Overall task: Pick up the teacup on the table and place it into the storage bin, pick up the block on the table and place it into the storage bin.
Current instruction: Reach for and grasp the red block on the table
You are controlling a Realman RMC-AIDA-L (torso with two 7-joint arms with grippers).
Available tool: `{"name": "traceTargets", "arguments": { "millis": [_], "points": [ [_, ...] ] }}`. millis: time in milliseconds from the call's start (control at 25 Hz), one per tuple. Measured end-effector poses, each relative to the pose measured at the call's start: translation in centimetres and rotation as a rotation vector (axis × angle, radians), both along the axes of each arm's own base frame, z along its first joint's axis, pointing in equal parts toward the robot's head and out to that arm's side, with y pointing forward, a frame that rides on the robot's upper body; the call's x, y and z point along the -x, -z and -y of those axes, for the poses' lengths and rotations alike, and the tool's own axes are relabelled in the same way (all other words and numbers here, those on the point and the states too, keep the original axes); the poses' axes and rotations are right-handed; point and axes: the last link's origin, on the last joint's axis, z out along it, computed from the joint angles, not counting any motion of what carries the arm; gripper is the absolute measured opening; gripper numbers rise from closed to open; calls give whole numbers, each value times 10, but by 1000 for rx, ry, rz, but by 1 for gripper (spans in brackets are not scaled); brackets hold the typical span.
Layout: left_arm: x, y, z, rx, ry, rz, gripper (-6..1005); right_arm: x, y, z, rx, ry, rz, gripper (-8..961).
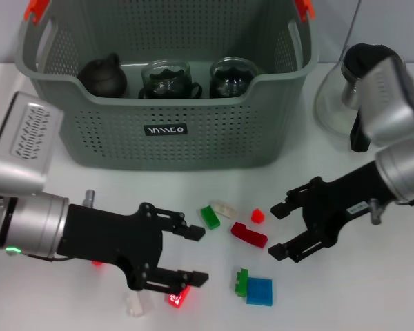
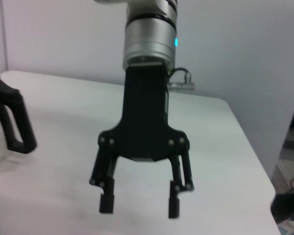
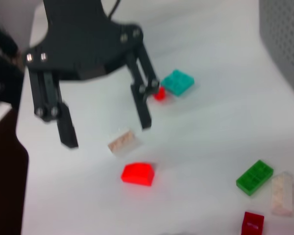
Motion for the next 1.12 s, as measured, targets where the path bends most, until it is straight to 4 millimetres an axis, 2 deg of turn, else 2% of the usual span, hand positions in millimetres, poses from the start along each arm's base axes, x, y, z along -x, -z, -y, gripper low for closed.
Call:
{"name": "traceTargets", "arguments": {
  "millis": [400, 760, 1080, 1120],
  "points": [
    [7, -6, 0, -42, -26, 31, 678, 27, 32, -9, 10, -75, 193, 850],
    [8, -5, 0, -44, -36, 39, 678, 37, 49, -9, -5, -122, 234, 850],
    [8, -5, 0, -47, -35, 40, 677, 40, 53, -10, -14, -136, 235, 841],
    [8, -6, 0, -48, -35, 41, 677, 40, 53, -11, -16, -136, 234, 813]
  ]
}}
